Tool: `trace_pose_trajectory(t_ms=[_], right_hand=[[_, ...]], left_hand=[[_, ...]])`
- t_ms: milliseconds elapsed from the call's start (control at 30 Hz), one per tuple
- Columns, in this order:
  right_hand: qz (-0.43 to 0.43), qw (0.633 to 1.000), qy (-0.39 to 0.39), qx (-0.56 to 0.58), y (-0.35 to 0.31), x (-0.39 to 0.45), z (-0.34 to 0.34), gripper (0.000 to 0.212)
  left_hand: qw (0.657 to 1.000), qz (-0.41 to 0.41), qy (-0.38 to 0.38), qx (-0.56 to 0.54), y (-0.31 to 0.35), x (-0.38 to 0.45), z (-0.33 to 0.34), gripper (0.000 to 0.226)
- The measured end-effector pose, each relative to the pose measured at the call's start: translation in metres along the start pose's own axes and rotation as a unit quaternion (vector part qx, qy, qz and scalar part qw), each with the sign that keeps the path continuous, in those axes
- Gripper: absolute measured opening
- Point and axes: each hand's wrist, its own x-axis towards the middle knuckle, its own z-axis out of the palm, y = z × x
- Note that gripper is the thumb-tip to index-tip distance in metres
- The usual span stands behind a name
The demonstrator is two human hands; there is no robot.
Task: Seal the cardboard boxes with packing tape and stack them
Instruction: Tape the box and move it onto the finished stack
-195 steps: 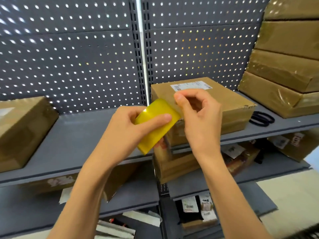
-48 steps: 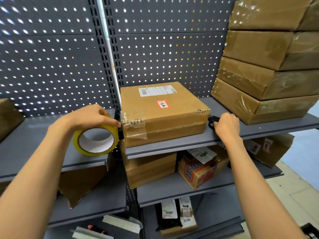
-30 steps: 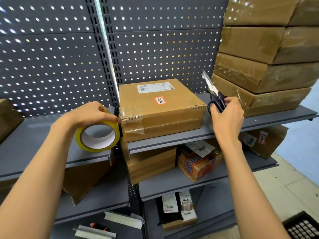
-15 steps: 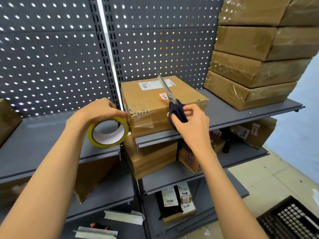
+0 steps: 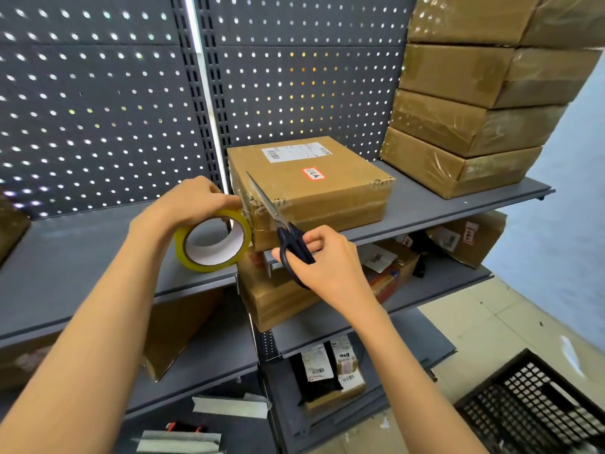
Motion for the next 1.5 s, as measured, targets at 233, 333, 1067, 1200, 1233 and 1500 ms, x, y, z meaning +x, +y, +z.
trace_pose_trajectory(t_ms=[233,333,1067,1200,1233,1500], right_hand=[[0.045,0.997,-0.068,-0.009,-0.004,-0.011,0.011,0.046],[0.077,0.99,-0.116,0.012,-0.006,-0.016,0.011,0.048],[0.151,0.937,-0.251,0.188,-0.004,-0.011,0.012,0.045],[0.17,0.931,-0.257,0.195,-0.007,-0.004,0.022,0.046],[0.177,0.929,-0.255,0.199,-0.008,-0.003,0.024,0.045],[0.198,0.927,-0.236,0.215,-0.025,0.015,0.033,0.048]], left_hand=[[1.0,0.023,-0.008,-0.013,-0.011,0.0,-0.006,0.046],[0.999,0.028,-0.01,-0.013,-0.012,0.002,-0.006,0.046],[0.999,0.017,-0.048,-0.02,-0.021,0.006,-0.016,0.052],[0.998,0.007,-0.053,-0.036,-0.018,0.002,-0.019,0.048],[0.998,0.005,-0.051,-0.039,-0.017,0.001,-0.019,0.045],[0.999,0.013,-0.042,-0.03,-0.017,0.001,-0.016,0.049]])
